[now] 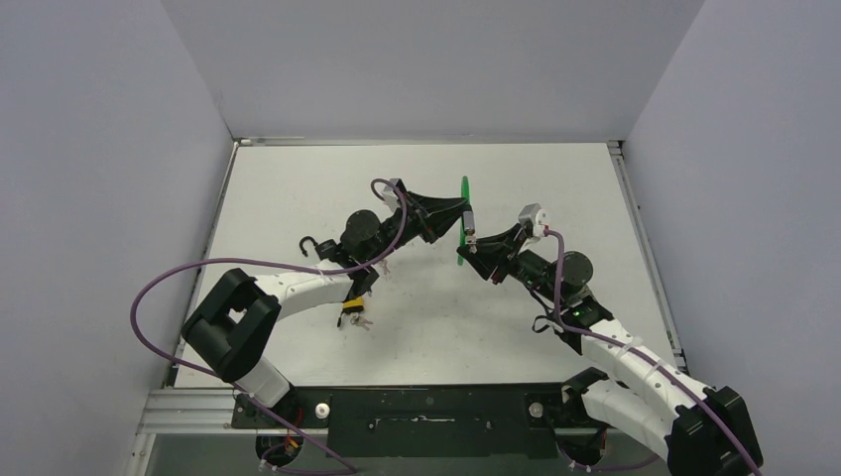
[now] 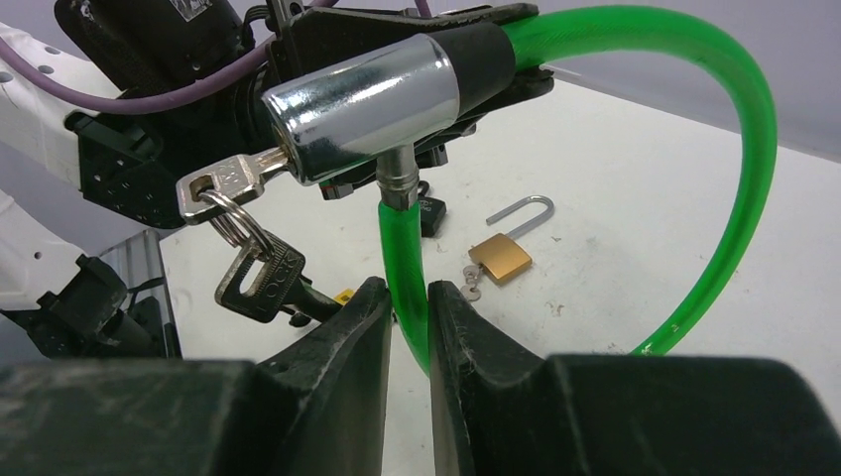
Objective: Unlock with the key
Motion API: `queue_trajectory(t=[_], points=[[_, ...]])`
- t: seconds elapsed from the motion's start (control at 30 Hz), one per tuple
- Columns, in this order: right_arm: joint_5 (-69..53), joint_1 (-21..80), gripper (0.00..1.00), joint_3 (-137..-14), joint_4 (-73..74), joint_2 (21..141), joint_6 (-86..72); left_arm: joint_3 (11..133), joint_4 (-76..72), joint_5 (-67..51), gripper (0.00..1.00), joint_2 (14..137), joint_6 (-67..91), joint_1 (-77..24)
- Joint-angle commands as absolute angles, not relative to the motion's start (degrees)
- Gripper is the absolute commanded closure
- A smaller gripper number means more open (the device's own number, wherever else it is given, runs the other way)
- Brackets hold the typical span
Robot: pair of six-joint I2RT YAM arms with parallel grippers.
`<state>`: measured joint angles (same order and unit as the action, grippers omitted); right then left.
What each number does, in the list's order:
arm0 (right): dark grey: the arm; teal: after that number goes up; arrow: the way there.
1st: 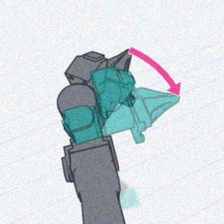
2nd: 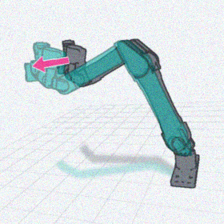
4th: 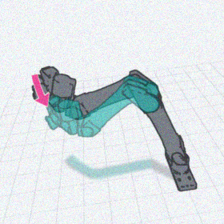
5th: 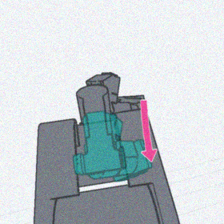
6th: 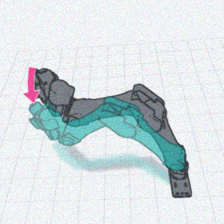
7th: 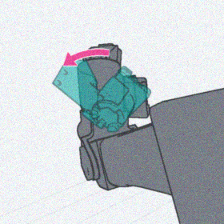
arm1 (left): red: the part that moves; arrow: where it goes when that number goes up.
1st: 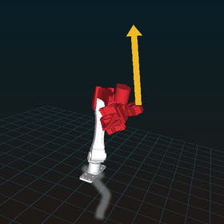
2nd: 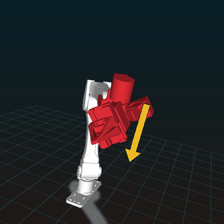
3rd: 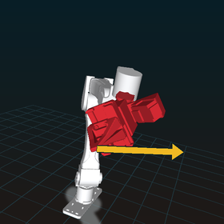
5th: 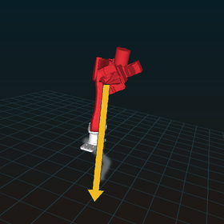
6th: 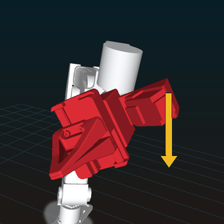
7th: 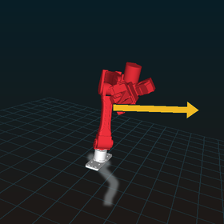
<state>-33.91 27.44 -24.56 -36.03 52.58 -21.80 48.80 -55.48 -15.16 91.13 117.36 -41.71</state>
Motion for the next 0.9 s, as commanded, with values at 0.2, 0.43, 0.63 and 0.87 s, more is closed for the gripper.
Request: queue_trajectory(t=[0.2,0.43,0.63,0.87], points=[[-34.76,27.43,0.96,-23.8,-35.8,52.73,-16.2,48.51,-62.16,-14.14,1.0,87.57,119.36,-42.52],[-30.83,27.64,1.0,-21.13,-31.47,50.52,-11.0,47.52,-58.5,-13.1,1.0,84.84,118.55,-42.48],[-28.68,28.7,1.0,-21.47,-30.22,52.29,-8.33,46.97,-58.85,-12.69,1.0,83.89,119.08,-42.45],[-15.52,31.82,1.0,-20.39,-28.24,51.54,-5.03,46.11,-58.33,-12.56,1.0,82.24,118.83,-42.31]])
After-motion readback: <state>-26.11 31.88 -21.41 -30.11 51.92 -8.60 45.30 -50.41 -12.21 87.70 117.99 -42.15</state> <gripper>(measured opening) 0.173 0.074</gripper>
